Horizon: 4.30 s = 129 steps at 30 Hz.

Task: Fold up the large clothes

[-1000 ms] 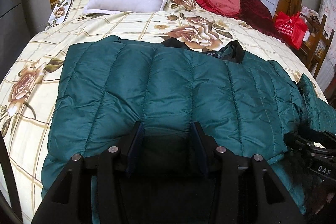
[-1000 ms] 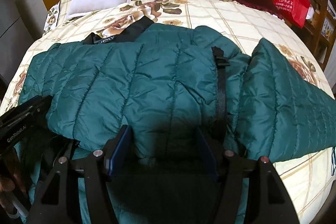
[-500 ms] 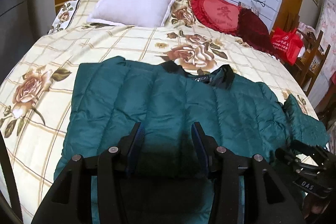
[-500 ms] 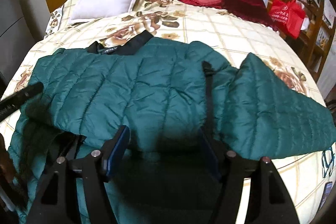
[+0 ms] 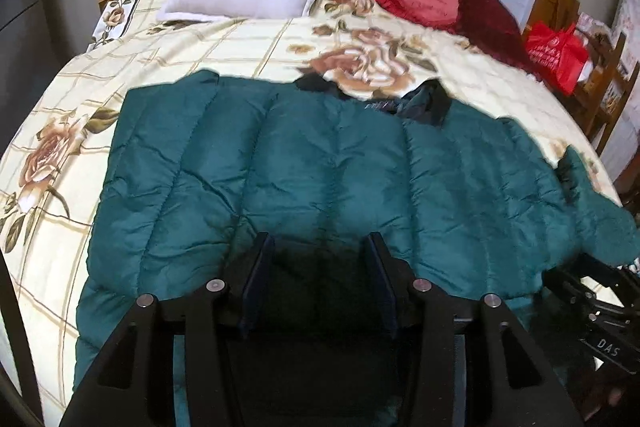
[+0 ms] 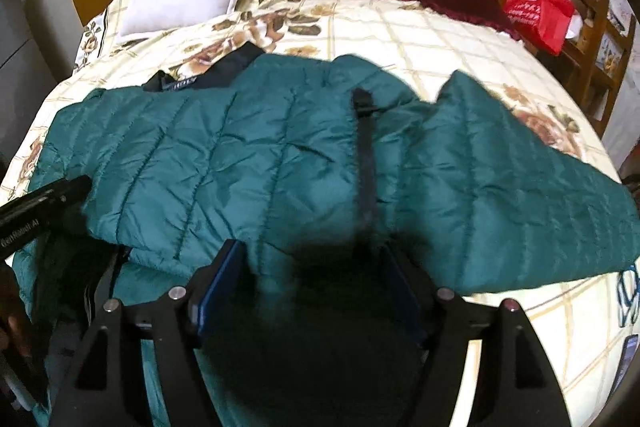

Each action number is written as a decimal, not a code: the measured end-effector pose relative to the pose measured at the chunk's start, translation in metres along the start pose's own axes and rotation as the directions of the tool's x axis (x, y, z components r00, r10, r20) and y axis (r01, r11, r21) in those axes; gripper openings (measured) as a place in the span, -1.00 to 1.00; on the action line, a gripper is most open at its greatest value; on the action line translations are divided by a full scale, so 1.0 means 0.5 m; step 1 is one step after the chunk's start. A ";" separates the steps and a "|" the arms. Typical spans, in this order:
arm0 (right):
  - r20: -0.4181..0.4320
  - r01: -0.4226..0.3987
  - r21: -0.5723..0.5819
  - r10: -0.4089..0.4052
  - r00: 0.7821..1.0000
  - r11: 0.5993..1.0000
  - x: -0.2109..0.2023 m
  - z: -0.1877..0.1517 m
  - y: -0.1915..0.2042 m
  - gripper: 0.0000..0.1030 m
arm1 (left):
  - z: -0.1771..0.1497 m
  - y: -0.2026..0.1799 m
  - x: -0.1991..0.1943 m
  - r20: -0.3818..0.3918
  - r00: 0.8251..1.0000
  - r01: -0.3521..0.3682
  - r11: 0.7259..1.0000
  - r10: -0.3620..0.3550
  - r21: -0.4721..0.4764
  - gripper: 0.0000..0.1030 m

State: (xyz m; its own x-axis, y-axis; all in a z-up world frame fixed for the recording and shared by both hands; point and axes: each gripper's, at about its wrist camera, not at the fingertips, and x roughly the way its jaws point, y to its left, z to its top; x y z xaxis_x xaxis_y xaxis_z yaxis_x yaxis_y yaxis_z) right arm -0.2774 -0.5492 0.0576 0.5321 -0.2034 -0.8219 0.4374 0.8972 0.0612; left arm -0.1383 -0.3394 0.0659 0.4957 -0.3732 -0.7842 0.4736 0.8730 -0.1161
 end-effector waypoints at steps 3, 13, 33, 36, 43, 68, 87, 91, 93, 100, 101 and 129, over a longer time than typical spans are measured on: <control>0.030 0.021 0.012 -0.021 0.999 1.000 -0.030 -0.001 -0.024 0.50 | 0.002 -0.009 -0.025 0.028 0.999 0.029 1.000 -0.029 -0.001 -0.44; 0.037 0.133 0.059 -0.136 0.990 0.989 -0.071 -0.014 -0.132 0.57 | -0.016 -0.057 -0.051 0.032 0.996 0.083 0.996 -0.084 0.032 -0.44; -0.005 0.300 0.240 -0.307 0.952 0.923 -0.051 0.012 -0.456 0.57 | -0.016 -0.120 -0.019 -0.014 0.996 0.089 0.992 -0.088 0.090 -0.44; -0.048 0.353 0.285 -0.355 0.934 0.891 -0.046 0.005 -0.542 0.57 | -0.017 -0.116 -0.017 -0.014 0.996 0.089 0.992 -0.088 0.085 -0.44; -0.089 0.448 0.341 -0.446 0.891 0.827 -0.052 -0.013 -0.665 0.57 | -0.014 -0.117 -0.013 -0.013 0.996 0.090 0.992 -0.089 0.083 -0.44; -0.107 0.311 0.501 -0.299 0.948 0.808 0.018 -0.022 -0.838 0.17 | -0.027 -0.107 0.006 -0.011 0.994 0.106 0.992 -0.105 0.072 -0.43; 0.207 -0.067 0.223 0.020 0.978 0.972 -0.227 0.145 -0.479 -0.84 | -0.007 0.010 -0.079 0.040 0.995 0.094 0.995 -0.093 -0.020 -0.43; 0.192 -0.158 0.082 0.140 0.971 0.984 -0.225 0.189 -0.315 -0.86 | -0.007 0.047 -0.098 0.053 0.995 0.089 0.995 -0.086 -0.042 -0.43; 0.174 -0.178 -0.012 0.178 0.969 0.984 -0.215 0.211 -0.212 -0.86 | -0.008 0.065 -0.105 0.058 0.995 0.089 0.995 -0.086 -0.054 -0.43; 0.116 -0.060 -0.135 0.076 0.990 0.989 -0.183 0.215 -0.096 -0.23 | -0.021 0.106 -0.119 0.062 0.993 0.105 0.990 -0.099 -0.096 -0.43; 0.097 -0.025 -0.139 0.038 0.995 0.990 -0.172 0.206 -0.107 0.30 | -0.023 0.109 -0.119 0.064 0.993 0.107 0.990 -0.101 -0.095 -0.43; 0.064 -0.363 0.040 0.360 0.931 0.931 -0.183 0.184 -0.124 -0.81 | -0.017 0.129 -0.123 0.074 0.990 0.131 0.980 -0.121 -0.152 -0.43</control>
State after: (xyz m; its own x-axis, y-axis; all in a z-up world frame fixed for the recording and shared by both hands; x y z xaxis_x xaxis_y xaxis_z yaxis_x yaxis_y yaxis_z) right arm -0.2864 -0.6223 0.1809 0.6988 0.1088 -0.7070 0.2431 0.8934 0.3778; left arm -0.1441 -0.2574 0.1015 0.4873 -0.4986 -0.7169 0.4188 0.8538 -0.3092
